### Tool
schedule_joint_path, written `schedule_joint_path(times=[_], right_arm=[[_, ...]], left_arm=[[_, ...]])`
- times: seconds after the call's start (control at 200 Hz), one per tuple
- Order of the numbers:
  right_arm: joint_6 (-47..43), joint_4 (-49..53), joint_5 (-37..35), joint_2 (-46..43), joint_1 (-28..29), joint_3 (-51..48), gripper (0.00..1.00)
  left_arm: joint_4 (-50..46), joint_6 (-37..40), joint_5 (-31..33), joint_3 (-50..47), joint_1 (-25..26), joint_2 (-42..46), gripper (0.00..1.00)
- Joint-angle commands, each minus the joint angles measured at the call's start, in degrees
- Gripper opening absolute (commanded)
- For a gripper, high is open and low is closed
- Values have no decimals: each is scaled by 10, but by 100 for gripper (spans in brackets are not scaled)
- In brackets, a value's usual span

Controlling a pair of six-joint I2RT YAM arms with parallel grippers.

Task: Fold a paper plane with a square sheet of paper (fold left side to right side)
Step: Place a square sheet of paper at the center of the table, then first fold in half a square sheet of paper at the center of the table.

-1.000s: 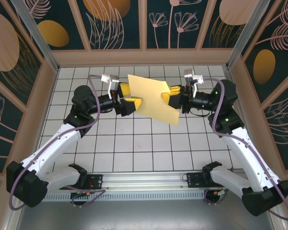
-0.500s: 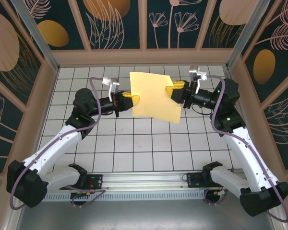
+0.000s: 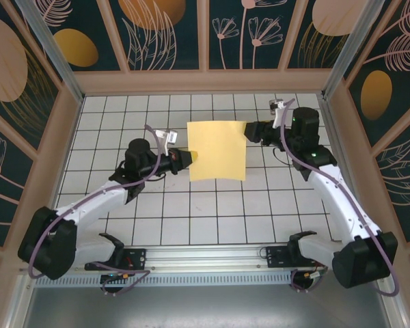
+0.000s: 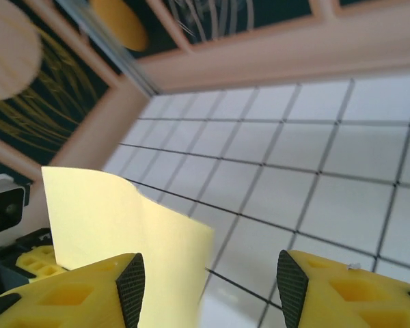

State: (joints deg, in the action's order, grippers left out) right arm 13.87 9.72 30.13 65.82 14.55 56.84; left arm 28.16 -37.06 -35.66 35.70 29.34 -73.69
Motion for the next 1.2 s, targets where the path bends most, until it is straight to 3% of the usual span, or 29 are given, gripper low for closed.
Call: schedule_joint_path(times=[0.0, 0.205, 0.515, 0.596, 0.706, 0.831, 0.961, 1.196], right_arm=[[1, 18, -25, 24, 0, -32, 57], [72, -69, -10, 81, 31, -104, 46], [149, -129, -20, 240, 95, -102, 34], [162, -139, -21, 276, 104, -98, 32], [172, -140, -27, 314, 109, -93, 30], [176, -129, -34, 339, 110, -94, 29], [175, -121, -40, 353, 110, -98, 29], [183, -139, -31, 354, 109, -110, 29]], left_arm=[[-23, -6, 21, -8, -2, -54, 0], [-62, -2, 44, 6, -2, -146, 0], [-113, 22, 62, 39, -2, -179, 0], [-119, 21, 58, 48, -2, -182, 7], [-118, 14, 41, 59, -2, -185, 27], [-90, -12, 14, 66, -2, -187, 39], [-47, -48, -12, 69, -1, -192, 46], [0, -76, -35, 71, 0, -218, 48]])
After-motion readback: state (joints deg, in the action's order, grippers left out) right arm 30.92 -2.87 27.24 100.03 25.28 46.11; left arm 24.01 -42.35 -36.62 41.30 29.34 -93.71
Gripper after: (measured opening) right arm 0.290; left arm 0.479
